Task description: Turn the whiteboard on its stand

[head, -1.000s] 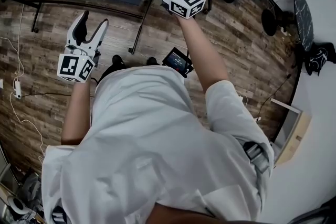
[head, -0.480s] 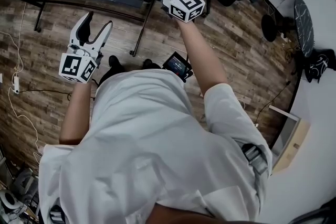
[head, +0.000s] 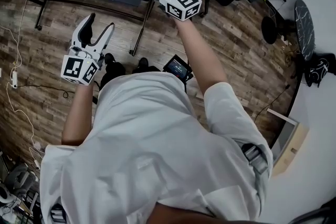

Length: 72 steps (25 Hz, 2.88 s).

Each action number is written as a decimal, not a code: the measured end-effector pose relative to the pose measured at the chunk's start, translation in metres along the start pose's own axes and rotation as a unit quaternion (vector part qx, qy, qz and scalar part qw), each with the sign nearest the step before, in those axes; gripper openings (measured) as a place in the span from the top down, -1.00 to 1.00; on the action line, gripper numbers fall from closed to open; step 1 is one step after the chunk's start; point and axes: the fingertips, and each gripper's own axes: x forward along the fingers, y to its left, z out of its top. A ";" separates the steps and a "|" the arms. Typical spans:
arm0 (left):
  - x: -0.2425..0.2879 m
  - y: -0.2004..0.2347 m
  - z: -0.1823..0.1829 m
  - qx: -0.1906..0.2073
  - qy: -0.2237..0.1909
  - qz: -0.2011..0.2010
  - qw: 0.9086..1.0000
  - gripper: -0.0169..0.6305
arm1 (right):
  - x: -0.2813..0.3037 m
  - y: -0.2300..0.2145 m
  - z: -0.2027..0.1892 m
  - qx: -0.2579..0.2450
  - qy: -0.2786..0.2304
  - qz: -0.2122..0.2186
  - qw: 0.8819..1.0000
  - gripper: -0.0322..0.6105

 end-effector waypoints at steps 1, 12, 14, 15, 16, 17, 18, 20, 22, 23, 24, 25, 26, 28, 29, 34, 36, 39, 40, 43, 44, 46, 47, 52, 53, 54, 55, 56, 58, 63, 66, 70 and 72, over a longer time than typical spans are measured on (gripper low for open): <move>0.000 -0.003 -0.001 -0.001 -0.001 0.002 1.000 0.00 | -0.003 0.000 0.000 0.000 0.000 -0.001 1.000 0.44; -0.002 0.003 -0.005 -0.016 0.004 -0.020 1.000 0.00 | -0.013 -0.006 -0.004 0.004 0.012 -0.027 1.000 0.44; -0.001 0.011 -0.005 -0.021 0.005 -0.025 0.999 0.00 | -0.009 -0.007 -0.004 0.006 0.013 -0.032 0.999 0.43; 0.001 0.011 -0.005 -0.023 0.006 -0.029 0.999 0.00 | -0.013 -0.008 -0.004 0.006 0.013 -0.034 0.999 0.43; 0.003 0.007 -0.006 -0.023 0.006 -0.032 0.999 0.00 | -0.019 -0.011 -0.004 0.006 0.013 -0.035 0.999 0.43; 0.005 0.003 -0.008 -0.023 0.008 -0.036 0.999 0.00 | -0.026 -0.013 -0.005 0.006 0.012 -0.036 0.999 0.43; 0.007 -0.001 -0.011 -0.023 0.010 -0.039 0.999 0.00 | -0.032 -0.014 -0.006 0.006 0.012 -0.036 0.999 0.43; 0.011 -0.005 -0.015 -0.025 0.014 -0.046 0.999 0.00 | -0.039 -0.018 -0.009 0.007 0.013 -0.037 0.999 0.43; 0.012 -0.004 -0.017 -0.027 0.014 -0.051 0.998 0.00 | -0.041 -0.020 -0.010 0.006 0.014 -0.037 0.999 0.43; 0.011 -0.004 -0.018 -0.027 0.014 -0.053 0.998 0.00 | -0.042 -0.019 -0.010 0.006 0.014 -0.037 0.999 0.43; 0.009 -0.004 -0.019 -0.026 0.015 -0.055 0.998 0.00 | -0.043 -0.019 -0.010 0.006 0.013 -0.037 0.999 0.43; 0.009 -0.004 -0.021 -0.025 0.016 -0.056 0.998 0.00 | -0.045 -0.019 -0.010 0.005 0.013 -0.036 0.999 0.43; 0.009 -0.005 -0.022 -0.025 0.017 -0.055 0.998 0.00 | -0.047 -0.019 -0.010 0.005 0.013 -0.036 0.999 0.43; 0.010 -0.011 -0.023 -0.026 0.017 -0.052 0.998 0.00 | -0.053 -0.021 -0.010 0.006 0.014 -0.035 0.999 0.43; 0.012 -0.016 -0.023 -0.026 0.017 -0.050 0.998 0.00 | -0.057 -0.022 -0.010 0.007 0.014 -0.035 0.999 0.43; 0.029 -0.050 -0.023 -0.028 0.011 -0.046 0.999 0.00 | -0.086 -0.031 -0.012 0.008 0.015 -0.033 0.999 0.43; 0.037 -0.058 -0.024 -0.033 0.009 -0.044 0.998 0.00 | -0.091 -0.035 -0.011 0.006 0.014 -0.033 0.999 0.43; 0.043 -0.073 -0.030 -0.034 0.015 -0.050 0.998 0.00 | -0.100 -0.039 -0.012 0.007 0.011 -0.034 0.999 0.43; 0.044 -0.076 -0.032 -0.035 0.018 -0.051 0.998 0.00 | -0.101 -0.039 -0.013 0.007 0.011 -0.034 0.999 0.43; 0.045 -0.078 -0.034 -0.040 0.019 -0.051 0.998 0.00 | -0.101 -0.039 -0.013 0.005 0.014 -0.031 0.999 0.43; 0.045 -0.078 -0.033 -0.040 0.019 -0.051 0.998 0.00 | -0.101 -0.039 -0.013 0.004 0.015 -0.030 0.999 0.43; 0.046 -0.081 -0.033 -0.039 0.020 -0.054 0.998 0.00 | -0.104 -0.038 -0.012 0.003 0.016 -0.031 0.999 0.43; 0.046 -0.084 -0.033 -0.038 0.020 -0.056 0.998 0.00 | -0.106 -0.038 -0.012 0.003 0.016 -0.031 0.999 0.43; 0.051 -0.102 -0.033 -0.033 0.023 -0.062 0.997 0.00 | -0.122 -0.039 -0.011 0.003 0.015 -0.027 1.000 0.43; 0.053 -0.104 -0.034 -0.032 0.023 -0.064 0.997 0.00 | -0.125 -0.040 -0.012 0.003 0.015 -0.027 1.000 0.43; 0.055 -0.107 -0.034 -0.030 0.024 -0.066 0.997 0.00 | -0.127 -0.041 -0.012 0.002 0.016 -0.027 1.000 0.43; 0.057 -0.108 -0.034 -0.029 0.025 -0.067 0.997 0.00 | -0.129 -0.042 -0.013 0.002 0.017 -0.027 0.999 0.43; 0.059 -0.110 -0.034 -0.029 0.025 -0.068 0.997 0.00 | -0.131 -0.042 -0.013 0.001 0.018 -0.027 0.999 0.43; 0.062 -0.114 -0.032 -0.028 0.025 -0.069 0.997 0.00 | -0.136 -0.043 -0.013 0.002 0.019 -0.027 0.999 0.43; 0.070 -0.126 -0.033 -0.029 0.024 -0.071 0.997 0.00 | -0.150 -0.049 -0.012 0.001 0.018 -0.028 0.999 0.43; 0.074 -0.135 -0.038 -0.030 0.029 -0.075 0.996 0.00 | -0.160 -0.052 -0.013 0.000 0.017 -0.031 0.999 0.43; 0.082 -0.147 -0.042 -0.031 0.031 -0.081 0.996 0.00 | -0.173 -0.058 -0.015 0.000 0.017 -0.031 0.999 0.42; 0.083 -0.154 -0.041 -0.029 0.030 -0.084 0.996 0.00 | -0.181 -0.059 -0.015 0.000 0.016 -0.033 0.999 0.42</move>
